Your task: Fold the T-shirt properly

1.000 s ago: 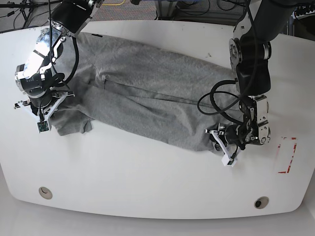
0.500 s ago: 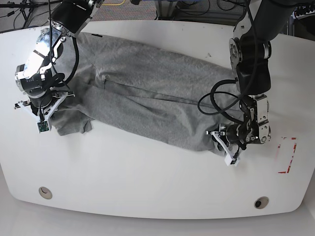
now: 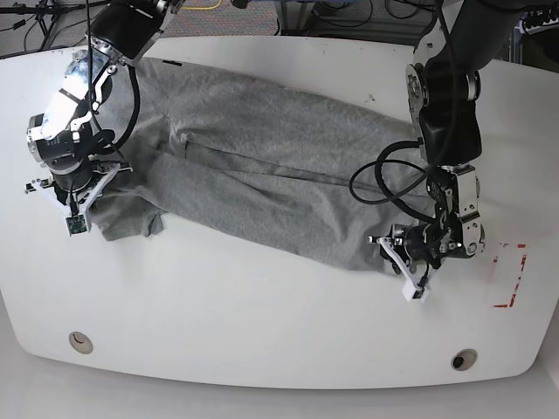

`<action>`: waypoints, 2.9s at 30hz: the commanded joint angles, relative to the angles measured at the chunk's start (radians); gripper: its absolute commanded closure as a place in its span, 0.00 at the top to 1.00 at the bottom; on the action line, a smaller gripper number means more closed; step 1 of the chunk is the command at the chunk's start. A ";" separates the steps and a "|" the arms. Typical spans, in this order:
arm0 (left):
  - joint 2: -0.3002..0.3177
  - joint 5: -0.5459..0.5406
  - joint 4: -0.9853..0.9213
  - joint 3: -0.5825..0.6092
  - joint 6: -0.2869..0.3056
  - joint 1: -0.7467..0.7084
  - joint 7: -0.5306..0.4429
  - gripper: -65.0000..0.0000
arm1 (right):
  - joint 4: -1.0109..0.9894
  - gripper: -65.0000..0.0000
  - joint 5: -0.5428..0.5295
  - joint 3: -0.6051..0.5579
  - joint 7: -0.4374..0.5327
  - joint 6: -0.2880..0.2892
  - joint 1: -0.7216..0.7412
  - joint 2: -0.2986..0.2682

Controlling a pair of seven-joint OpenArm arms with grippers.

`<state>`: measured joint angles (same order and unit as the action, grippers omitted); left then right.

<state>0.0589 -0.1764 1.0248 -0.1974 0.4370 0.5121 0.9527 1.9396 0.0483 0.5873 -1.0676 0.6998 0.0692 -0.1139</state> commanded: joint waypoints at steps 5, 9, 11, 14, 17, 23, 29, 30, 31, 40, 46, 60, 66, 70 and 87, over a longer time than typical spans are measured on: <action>0.031 -0.012 0.197 0.005 0.001 0.009 0.045 0.00 | 0.065 0.01 -0.006 0.000 0.020 -0.002 0.019 -0.016; 0.034 -0.012 0.274 -0.001 0.001 0.009 0.079 0.00 | 0.071 0.01 -0.006 -0.002 0.020 -0.002 0.024 -0.020; 0.040 -0.012 0.306 -0.003 0.001 0.009 0.091 0.00 | 0.073 0.01 -0.005 -0.002 0.020 -0.002 0.040 -0.022; 0.063 -0.015 0.357 -0.003 0.001 0.009 0.107 0.00 | 0.073 0.01 0.002 0.000 0.020 -0.002 0.054 -0.022; 0.075 -0.016 0.398 -0.003 0.001 0.009 0.133 0.00 | 0.073 0.01 0.003 0.000 0.020 -0.002 0.060 -0.023; 0.077 -0.016 0.495 -0.040 0.004 0.007 0.210 0.00 | 0.077 0.01 -0.005 0.000 -0.009 -0.002 0.057 -0.042; 0.077 -0.018 0.556 -0.069 0.029 -0.005 0.268 0.00 | 0.079 0.01 -0.005 0.001 -0.075 -0.002 0.056 -0.042; 0.077 -0.018 0.575 -0.070 0.038 -0.014 0.277 0.00 | 0.079 0.01 -0.005 0.001 -0.084 -0.002 0.056 -0.042; 0.077 -0.018 0.589 -0.073 0.044 -0.019 0.285 0.00 | 0.079 0.01 -0.005 0.003 -0.092 -0.002 0.054 -0.042; 0.080 -0.016 0.707 -0.075 0.092 -0.079 0.360 0.00 | 0.080 0.01 -0.005 0.006 -0.164 -0.002 0.051 -0.042; 0.118 -0.016 0.728 -0.073 0.119 -0.132 0.365 0.00 | 0.080 0.01 -0.005 0.007 -0.262 -0.002 0.039 -0.042; 0.177 -0.016 0.727 -0.073 0.147 -0.238 0.361 0.00 | 0.083 0.01 -0.064 0.004 -0.279 -0.002 -0.116 -0.034; 0.193 -0.015 0.707 -0.069 0.147 -0.286 0.329 0.00 | 0.079 0.01 -0.135 0.006 -0.277 -0.002 -0.164 -0.036; 0.195 -0.013 0.670 -0.069 0.147 -0.307 0.295 0.00 | 0.077 0.01 -0.141 0.004 -0.276 -0.002 -0.170 -0.034; 0.200 -0.012 0.595 -0.069 0.147 -0.344 0.289 0.00 | 0.050 0.01 -0.133 0.003 -0.276 -0.002 -0.219 -0.005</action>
<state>0.2420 -0.1879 1.6154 -0.2626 0.5842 0.1474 1.2579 1.9804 -0.0895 0.5877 -1.3476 0.6994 -0.1562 -0.1081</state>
